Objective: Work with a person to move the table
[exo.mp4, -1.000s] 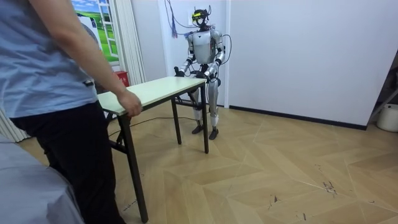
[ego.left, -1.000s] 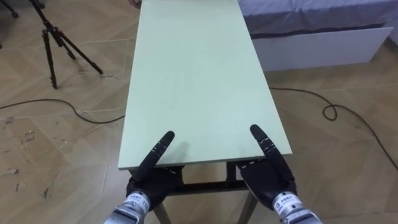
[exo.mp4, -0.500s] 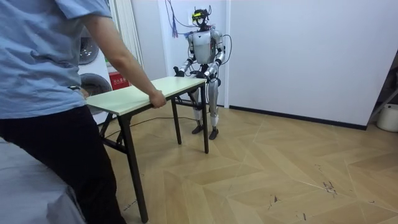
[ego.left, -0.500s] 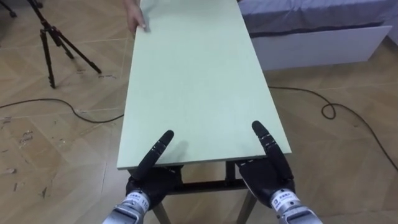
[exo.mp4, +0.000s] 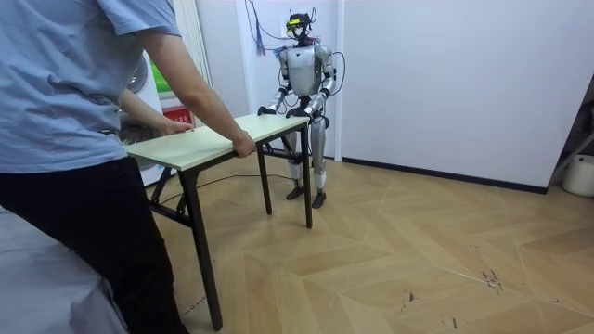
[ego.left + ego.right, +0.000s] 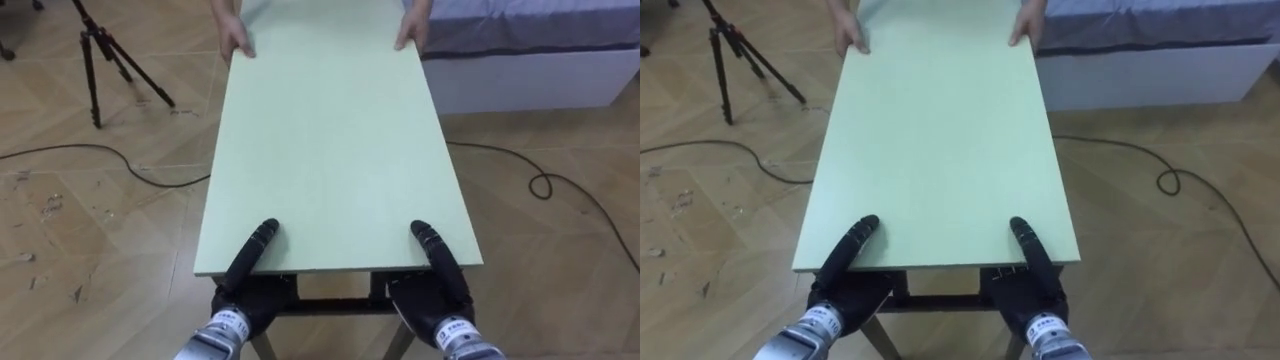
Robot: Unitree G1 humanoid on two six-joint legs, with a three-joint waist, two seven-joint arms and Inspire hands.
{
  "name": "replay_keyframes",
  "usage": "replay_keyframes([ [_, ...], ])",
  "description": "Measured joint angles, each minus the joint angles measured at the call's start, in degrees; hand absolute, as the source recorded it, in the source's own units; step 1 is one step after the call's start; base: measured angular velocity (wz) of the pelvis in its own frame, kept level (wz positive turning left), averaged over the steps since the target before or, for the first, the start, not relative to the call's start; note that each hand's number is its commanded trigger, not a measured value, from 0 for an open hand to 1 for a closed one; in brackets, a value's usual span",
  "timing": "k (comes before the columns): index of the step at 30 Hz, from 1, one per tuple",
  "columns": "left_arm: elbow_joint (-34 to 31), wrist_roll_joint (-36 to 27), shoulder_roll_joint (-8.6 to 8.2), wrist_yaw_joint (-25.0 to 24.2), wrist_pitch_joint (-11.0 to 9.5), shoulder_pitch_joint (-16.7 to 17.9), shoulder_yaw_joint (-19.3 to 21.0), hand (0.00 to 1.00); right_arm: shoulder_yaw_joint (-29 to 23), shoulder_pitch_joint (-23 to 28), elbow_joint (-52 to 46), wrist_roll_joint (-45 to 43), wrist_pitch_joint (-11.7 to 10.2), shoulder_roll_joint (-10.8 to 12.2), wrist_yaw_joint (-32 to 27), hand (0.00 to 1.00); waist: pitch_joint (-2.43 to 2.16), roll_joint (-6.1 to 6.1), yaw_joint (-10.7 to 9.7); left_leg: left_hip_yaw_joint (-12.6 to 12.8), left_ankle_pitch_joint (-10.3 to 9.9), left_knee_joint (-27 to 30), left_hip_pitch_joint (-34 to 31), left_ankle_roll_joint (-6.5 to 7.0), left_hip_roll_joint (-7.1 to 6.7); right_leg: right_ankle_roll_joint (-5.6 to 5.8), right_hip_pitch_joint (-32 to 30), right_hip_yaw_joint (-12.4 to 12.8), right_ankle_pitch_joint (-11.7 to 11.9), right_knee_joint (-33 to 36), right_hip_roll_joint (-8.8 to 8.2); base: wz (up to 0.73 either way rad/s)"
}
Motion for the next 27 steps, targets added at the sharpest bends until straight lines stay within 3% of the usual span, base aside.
replay_keyframes([
  [21,-0.91,3.78,-0.66,1.21,-1.24,0.35,0.06,1.00,0.48,0.06,-0.05,-1.26,-1.63,0.92,-0.20,1.00,-0.05,-0.06,-0.27,-0.94,0.00,0.65,-0.80,0.00,-0.06,0.00,-0.06,-0.19,0.00,0.02,-0.04,0.02],
  [27,-6.60,4.94,-0.64,1.20,-1.41,5.19,-0.41,1.00,1.33,3.95,-4.57,-2.73,-2.33,0.65,-0.16,1.00,-0.11,0.02,-0.34,-0.90,0.00,0.56,-1.00,0.00,-0.04,0.00,-0.44,-0.25,0.00,0.01,0.00,0.00],
])
